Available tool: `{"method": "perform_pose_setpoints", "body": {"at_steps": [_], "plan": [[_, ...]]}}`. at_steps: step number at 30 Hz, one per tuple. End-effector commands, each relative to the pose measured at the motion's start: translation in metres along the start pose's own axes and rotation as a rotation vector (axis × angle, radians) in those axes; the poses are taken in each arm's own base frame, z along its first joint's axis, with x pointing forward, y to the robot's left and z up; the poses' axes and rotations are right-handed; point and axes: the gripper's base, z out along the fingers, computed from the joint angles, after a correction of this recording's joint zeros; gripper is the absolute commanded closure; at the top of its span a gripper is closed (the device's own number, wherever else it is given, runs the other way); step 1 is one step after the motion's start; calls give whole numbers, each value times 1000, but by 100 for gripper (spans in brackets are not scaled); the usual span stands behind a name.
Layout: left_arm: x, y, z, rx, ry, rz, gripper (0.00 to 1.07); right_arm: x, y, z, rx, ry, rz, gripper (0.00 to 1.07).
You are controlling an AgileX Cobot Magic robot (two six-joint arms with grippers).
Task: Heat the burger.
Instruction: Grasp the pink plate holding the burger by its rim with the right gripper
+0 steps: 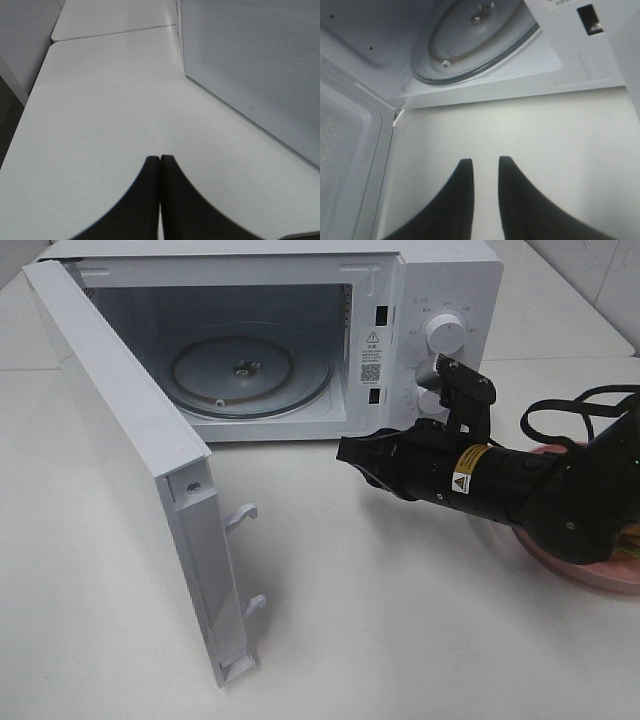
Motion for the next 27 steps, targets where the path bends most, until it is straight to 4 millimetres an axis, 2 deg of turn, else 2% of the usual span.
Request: {"method": "perform_pose_setpoints", "body": {"at_steps": [1,3,4,6,10,13,20,27], "plan": [[2,-1,-2,2,-19,-2,106,-2,5,-3,-43,14,-226,88],[2,-1,-2,2,-19,-2,106,-2,5,-4,-44,18,-273,88],[2,-1,-2,2,-19,-2,106,-5,7,-5,-39,37,-365,87],[2,-1,-2,2,-19,-2,106,-6,7,-7,-32,42,-411,87],[2,-1,-2,2,-19,-2,106,-15,11,-15,3,70,-634,86],[2,-1,-2,2,-19,-2,106,-19,11,-21,33,108,-711,85],[2,-1,-2,2,-19,-2,106,-27,11,-37,117,213,-764,84],[2,-1,-2,2,-19,-2,106,-34,13,-50,184,277,-746,84]]}}
